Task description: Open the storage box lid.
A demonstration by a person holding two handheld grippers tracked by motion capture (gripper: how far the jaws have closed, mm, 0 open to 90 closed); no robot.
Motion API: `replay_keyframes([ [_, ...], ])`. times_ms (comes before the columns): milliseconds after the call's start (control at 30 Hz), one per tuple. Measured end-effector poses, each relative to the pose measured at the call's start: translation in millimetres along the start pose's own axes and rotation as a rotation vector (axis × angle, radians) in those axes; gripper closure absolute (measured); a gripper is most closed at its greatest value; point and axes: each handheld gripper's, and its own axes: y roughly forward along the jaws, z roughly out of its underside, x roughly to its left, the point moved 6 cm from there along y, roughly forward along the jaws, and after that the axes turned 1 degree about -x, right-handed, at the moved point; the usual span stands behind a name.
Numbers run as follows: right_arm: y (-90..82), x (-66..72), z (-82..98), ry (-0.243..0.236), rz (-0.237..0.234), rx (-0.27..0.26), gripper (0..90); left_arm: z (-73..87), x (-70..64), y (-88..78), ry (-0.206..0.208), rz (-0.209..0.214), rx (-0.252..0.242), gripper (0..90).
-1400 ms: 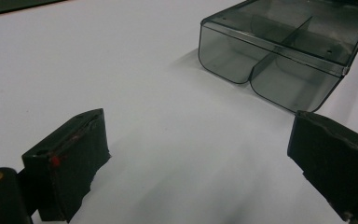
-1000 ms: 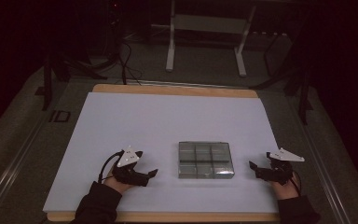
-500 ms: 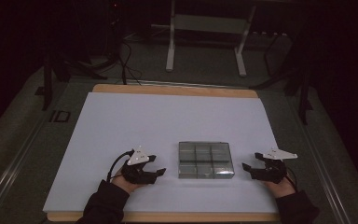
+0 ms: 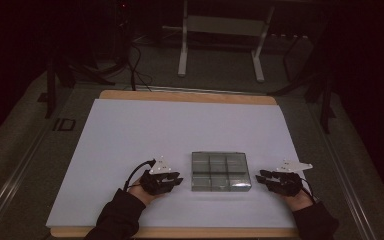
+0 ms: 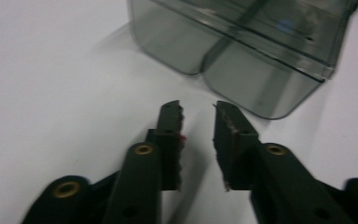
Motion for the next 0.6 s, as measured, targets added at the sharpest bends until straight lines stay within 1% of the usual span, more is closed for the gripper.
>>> replay_keyframes([
  [33, 0.6, 1.3, -0.5, -0.007, -0.007, -0.001, 72.4, 0.0, 0.0, 0.0, 0.000, 0.000, 0.000, 78.0],
  [67, 0.6, 1.3, -0.5, -0.007, -0.007, -0.001, 72.4, -0.3, 0.1, 1.4, 0.005, 0.004, 0.006, 78.0],
  [100, 1.2, 2.8, -0.9, -0.011, -0.016, 0.002, 75.5, -0.6, -0.3, 3.3, 0.014, 0.006, 0.009, 80.4],
  [133, 1.2, 2.8, -0.9, -0.011, -0.016, 0.002, 75.5, -0.6, -0.3, 3.3, 0.014, 0.006, 0.009, 83.1],
  [167, 1.8, 4.3, -1.5, -0.016, -0.019, -0.001, 79.5, -1.4, -1.7, 5.5, 0.023, 0.017, 0.017, 83.1],
  [233, 2.8, 7.7, -3.0, -0.019, -0.042, -0.012, 86.4, -2.5, -3.1, 6.8, 0.032, 0.029, 0.017, 89.5],
  [300, 3.0, 7.9, -2.9, -0.023, -0.046, -0.010, 86.8, -4.0, -4.8, 8.7, 0.039, 0.037, 0.015, 89.5],
  [333, 3.7, 9.8, -2.5, -0.032, -0.058, -0.010, 87.8, -4.5, -5.7, 9.6, 0.044, 0.043, 0.016, 90.0],
  [433, 4.0, 11.1, -2.4, -0.040, -0.062, -0.013, 88.8, -6.2, -7.4, 11.6, 0.052, 0.046, 0.012, 90.0],
  [467, 3.2, 13.2, -3.2, -0.035, -0.076, -0.025, 89.0, -7.6, -8.1, 12.3, 0.057, 0.050, 0.005, 90.0],
  [533, 3.0, 13.7, -3.6, -0.036, -0.078, -0.029, 89.2, -8.5, -8.5, 13.5, 0.055, 0.051, 0.002, 90.0],
  [600, 1.5, 16.5, -6.5, -0.037, -0.090, -0.047, 89.6, -9.4, -9.3, 14.5, 0.064, 0.053, 0.001, 90.0],
])
